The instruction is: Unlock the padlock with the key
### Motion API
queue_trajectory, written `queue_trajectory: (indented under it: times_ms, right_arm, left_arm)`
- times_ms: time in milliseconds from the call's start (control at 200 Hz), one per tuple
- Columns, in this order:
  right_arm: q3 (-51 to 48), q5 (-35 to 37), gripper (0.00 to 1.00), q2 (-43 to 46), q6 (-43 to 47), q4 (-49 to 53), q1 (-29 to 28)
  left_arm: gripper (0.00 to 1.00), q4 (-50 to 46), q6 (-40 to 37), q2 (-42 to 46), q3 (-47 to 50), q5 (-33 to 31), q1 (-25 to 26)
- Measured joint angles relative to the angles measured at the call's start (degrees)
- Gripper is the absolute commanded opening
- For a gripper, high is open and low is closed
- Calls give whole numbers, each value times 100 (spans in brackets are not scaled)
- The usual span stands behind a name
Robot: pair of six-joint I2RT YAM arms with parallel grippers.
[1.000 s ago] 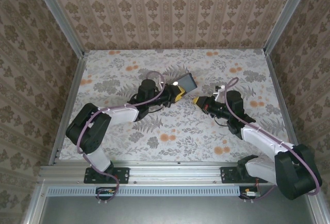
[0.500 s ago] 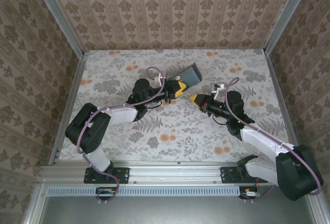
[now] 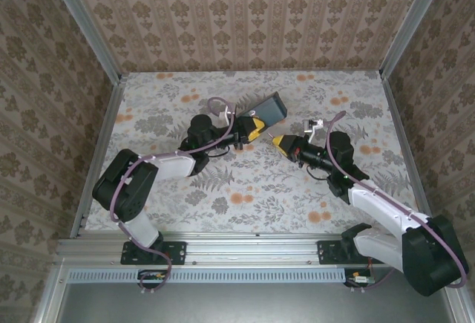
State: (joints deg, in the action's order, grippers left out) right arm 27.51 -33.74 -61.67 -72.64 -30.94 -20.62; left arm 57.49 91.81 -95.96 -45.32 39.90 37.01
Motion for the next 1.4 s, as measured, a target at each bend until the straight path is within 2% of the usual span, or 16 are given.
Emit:
queue_trajectory:
  times_ms: [1400]
  right_arm:
    - [184, 212, 0, -522, 90, -15, -131]
  left_arm:
    - [0, 343, 103, 11, 192, -68, 2]
